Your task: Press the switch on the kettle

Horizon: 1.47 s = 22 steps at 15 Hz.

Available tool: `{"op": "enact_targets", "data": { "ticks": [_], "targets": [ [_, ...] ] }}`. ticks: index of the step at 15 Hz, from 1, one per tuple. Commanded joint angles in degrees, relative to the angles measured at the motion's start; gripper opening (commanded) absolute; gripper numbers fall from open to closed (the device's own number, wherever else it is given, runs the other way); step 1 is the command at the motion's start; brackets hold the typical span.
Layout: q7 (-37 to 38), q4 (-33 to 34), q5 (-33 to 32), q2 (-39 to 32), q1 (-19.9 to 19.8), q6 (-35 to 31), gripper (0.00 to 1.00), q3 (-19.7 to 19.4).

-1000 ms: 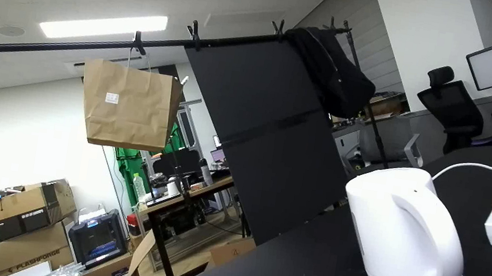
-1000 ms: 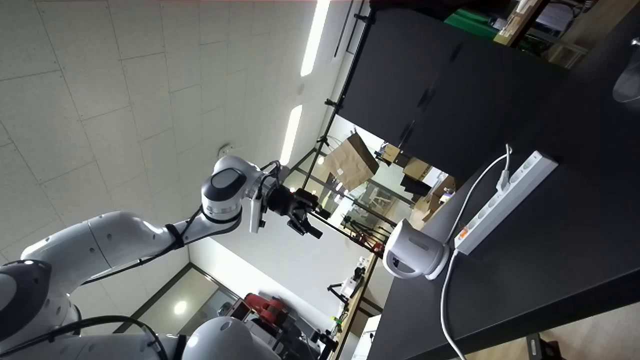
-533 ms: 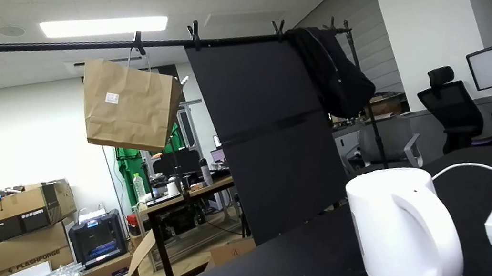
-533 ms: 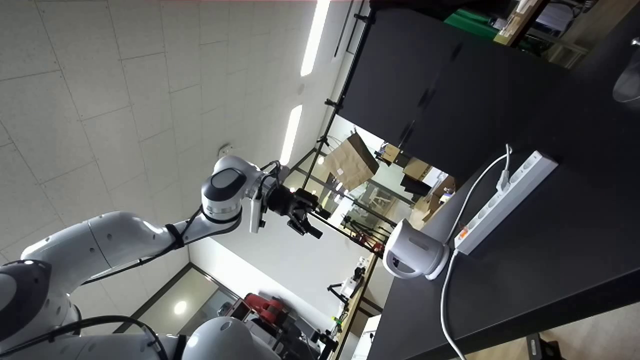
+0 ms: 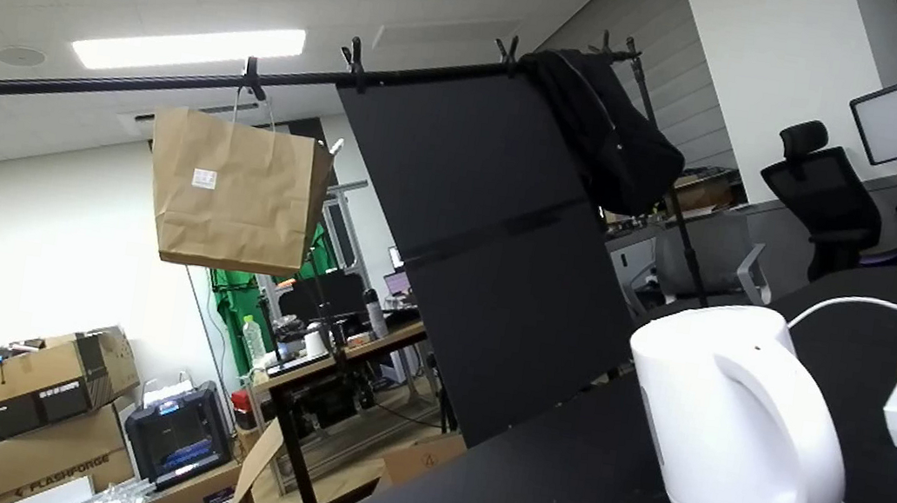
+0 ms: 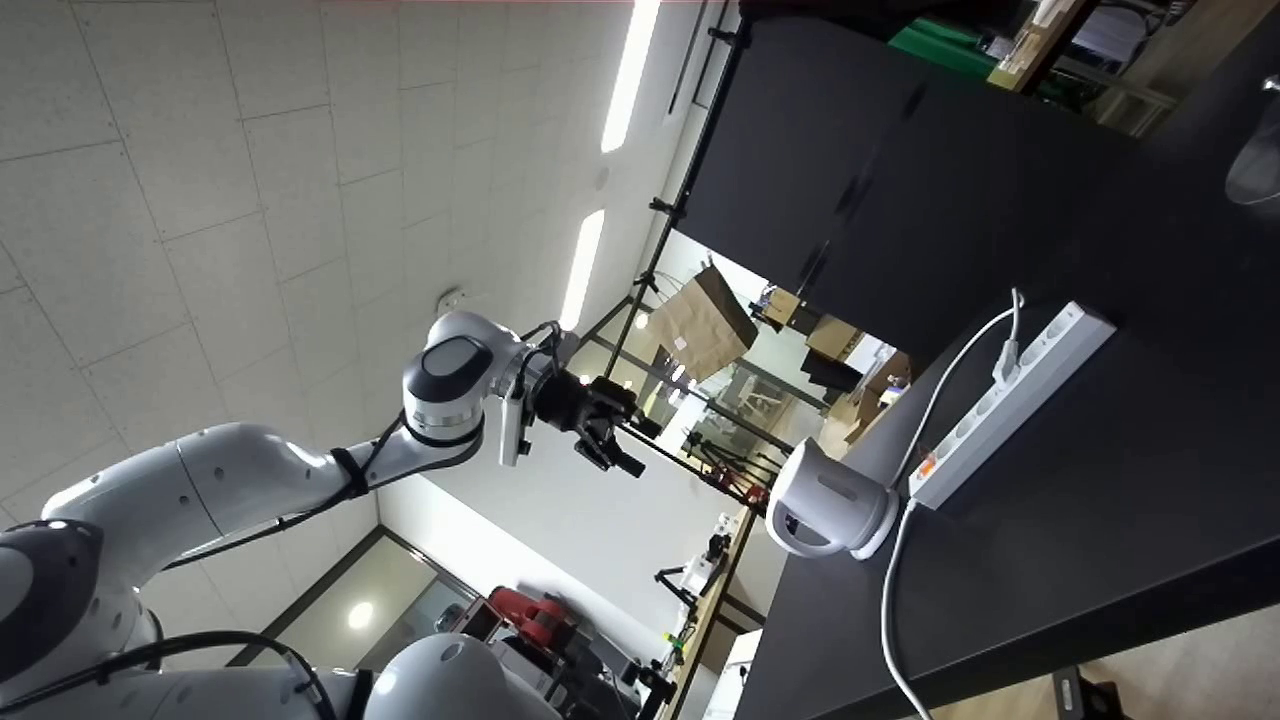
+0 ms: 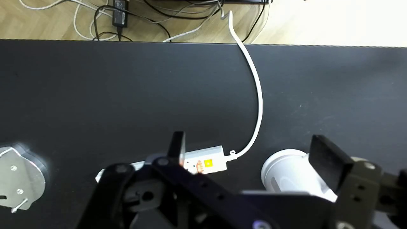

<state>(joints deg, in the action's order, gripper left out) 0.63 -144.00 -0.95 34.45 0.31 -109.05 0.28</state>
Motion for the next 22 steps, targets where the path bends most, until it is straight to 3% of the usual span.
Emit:
{"op": "enact_targets", "data": {
  "ticks": [1, 8, 15, 22],
  "targets": [
    [0.9, 0.2, -0.6, -1.2, -0.1, -1.6, 1.00, 0.9],
    [1.5, 0.6, -0.7, -10.9, 3.7, -18.2, 1.00, 6.7],
    [-2.8, 0.8, 4.1, -20.3, 10.8, -38.1, 1.00, 8.7],
    [-1.6, 0.8, 2.8, -22.2, 10.5, -38.7, 1.00, 9.6]
  ]
}}
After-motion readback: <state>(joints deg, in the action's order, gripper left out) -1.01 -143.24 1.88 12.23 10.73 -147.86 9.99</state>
